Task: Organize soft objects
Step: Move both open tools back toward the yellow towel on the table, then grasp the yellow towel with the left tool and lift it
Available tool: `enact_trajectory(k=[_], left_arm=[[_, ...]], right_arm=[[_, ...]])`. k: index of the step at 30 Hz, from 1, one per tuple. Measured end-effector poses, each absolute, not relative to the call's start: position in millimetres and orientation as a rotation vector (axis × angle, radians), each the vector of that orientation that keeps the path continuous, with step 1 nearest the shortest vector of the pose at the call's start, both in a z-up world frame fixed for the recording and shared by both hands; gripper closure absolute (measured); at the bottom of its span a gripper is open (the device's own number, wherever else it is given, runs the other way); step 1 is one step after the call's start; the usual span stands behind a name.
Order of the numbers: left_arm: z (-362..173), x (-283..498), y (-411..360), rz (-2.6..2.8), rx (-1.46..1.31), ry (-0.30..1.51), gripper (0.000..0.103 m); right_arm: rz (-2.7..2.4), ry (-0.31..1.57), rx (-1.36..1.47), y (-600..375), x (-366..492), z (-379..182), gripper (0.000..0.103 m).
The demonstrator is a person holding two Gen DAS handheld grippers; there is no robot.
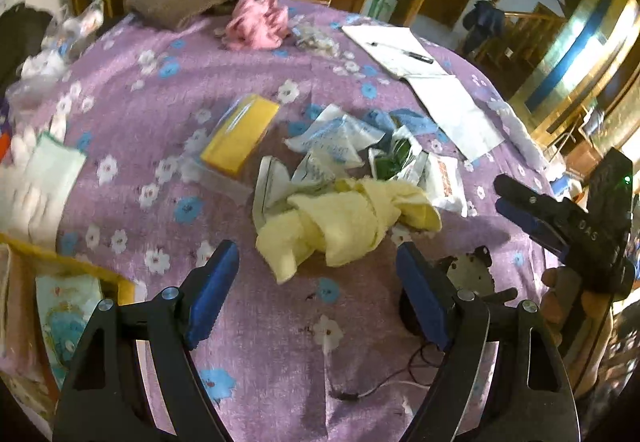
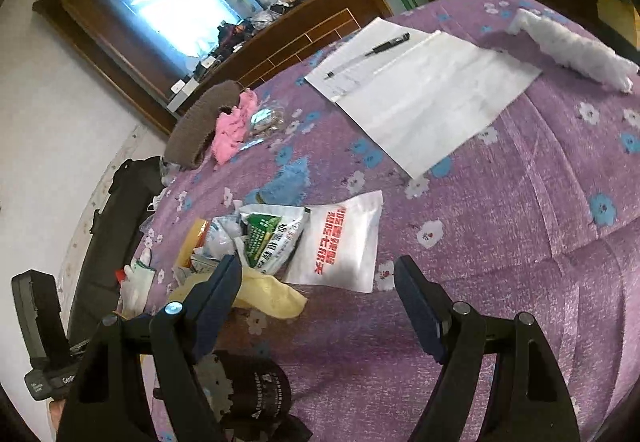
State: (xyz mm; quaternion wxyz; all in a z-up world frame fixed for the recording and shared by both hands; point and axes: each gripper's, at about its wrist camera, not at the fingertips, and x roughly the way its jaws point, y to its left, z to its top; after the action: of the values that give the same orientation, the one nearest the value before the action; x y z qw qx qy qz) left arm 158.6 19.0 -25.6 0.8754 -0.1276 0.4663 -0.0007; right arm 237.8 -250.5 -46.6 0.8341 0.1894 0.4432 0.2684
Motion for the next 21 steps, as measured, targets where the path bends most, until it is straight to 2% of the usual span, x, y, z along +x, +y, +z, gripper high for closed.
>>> enact_trajectory(k=[10,12,13,14,16,17,21], left_arm=[[-34.7,210.9,-23.3,-0.064,-0.029,1.013,0.021],[-45.5,221.3,-28.4,-0.079,-0.003,1.067,0.021],[-50.4,223.2,-28.1,-0.069,0.008,1.084,0.027],[-55.5,224.1,-26.9,-0.048,0.025,1.093,0.043],[-58.1,221.0,-21.7,-0.051,-0.005,1.086,0.049],[-56.8,217.7,-18.0,-0.063,-0.038,1.07,0.056],[-47.6,198.9,-13.3,-0.071,-0.115,1.031,0.064]], right_arm=[[0.563,0.968,0.429,-248.1,237.9,-51.9,0.024],[0.559,0.973,0.431,-248.4,237.9,-52.6,0.024],[0.557,0.974,0.43,-248.5,237.7,-52.5,0.024],[0.56,0.974,0.432,-248.5,237.6,-52.3,0.024],[0.563,0.97,0.435,-248.7,237.6,-50.9,0.024],[0.564,0.968,0.434,-248.7,237.3,-50.3,0.024],[0.535,0.953,0.41,-249.5,237.4,-49.1,0.024]])
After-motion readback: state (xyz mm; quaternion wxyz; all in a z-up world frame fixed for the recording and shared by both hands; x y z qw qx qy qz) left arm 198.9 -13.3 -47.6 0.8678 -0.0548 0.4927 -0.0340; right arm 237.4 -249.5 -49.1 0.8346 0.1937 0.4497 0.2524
